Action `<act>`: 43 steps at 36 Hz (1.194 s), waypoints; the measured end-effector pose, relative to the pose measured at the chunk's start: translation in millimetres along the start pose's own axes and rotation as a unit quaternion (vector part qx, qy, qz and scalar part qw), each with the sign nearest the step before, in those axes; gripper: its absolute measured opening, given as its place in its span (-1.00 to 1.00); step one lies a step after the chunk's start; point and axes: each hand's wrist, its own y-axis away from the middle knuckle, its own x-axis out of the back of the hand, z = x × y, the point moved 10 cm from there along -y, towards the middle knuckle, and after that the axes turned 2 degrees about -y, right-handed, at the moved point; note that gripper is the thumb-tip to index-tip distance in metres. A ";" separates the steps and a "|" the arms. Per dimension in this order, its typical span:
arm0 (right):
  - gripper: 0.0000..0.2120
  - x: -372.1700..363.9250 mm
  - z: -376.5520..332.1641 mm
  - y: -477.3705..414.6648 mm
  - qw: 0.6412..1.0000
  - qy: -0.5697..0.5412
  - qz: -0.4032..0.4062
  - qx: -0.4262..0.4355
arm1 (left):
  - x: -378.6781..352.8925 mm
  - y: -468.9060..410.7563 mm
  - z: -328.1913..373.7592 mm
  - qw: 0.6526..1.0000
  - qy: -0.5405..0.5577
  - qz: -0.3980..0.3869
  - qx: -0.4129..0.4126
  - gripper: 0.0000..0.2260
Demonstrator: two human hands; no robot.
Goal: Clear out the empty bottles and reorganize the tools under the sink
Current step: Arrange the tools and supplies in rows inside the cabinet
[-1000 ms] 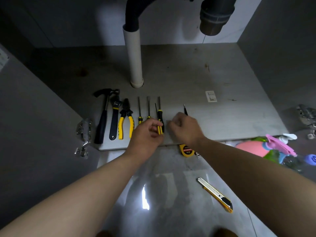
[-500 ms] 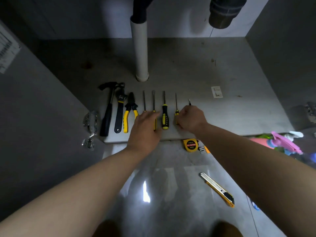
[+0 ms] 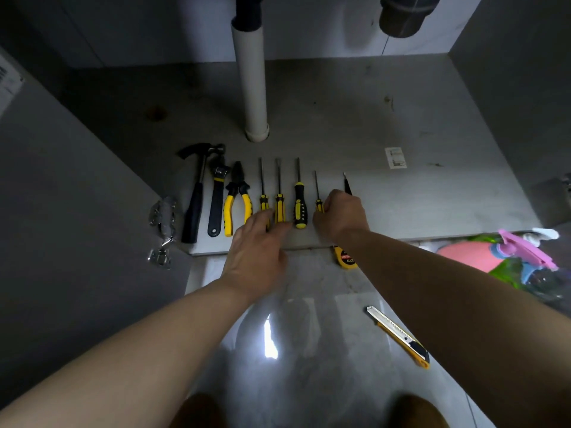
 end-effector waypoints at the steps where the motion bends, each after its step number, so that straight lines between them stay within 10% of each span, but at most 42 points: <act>1: -0.81 -0.6 0.4 0.4 1.000 -0.003 -0.001 0.001 | 0.7 0.1 1.4 1.000 0.004 0.004 -0.002 -0.46; 21: -0.78 16.5 1.9 8.5 0.997 -0.001 0.000 0.076 | 17.0 8.0 35.7 0.993 0.038 0.036 -0.105 -0.71; 25: -0.79 29.8 -4.3 28.4 0.976 0.026 -0.143 0.159 | -3.9 20.0 61.5 0.989 0.044 -0.025 -0.142 -0.78; 30: -0.80 14.8 73.8 61.9 0.945 0.058 -0.319 0.041 | -69.3 33.0 96.3 0.968 0.053 -0.176 -0.171 -0.57; 43: -0.42 -20.7 183.0 33.1 0.965 0.207 -0.153 0.054 | -173.4 -25.3 117.5 0.958 -0.149 -0.190 -0.155 -0.25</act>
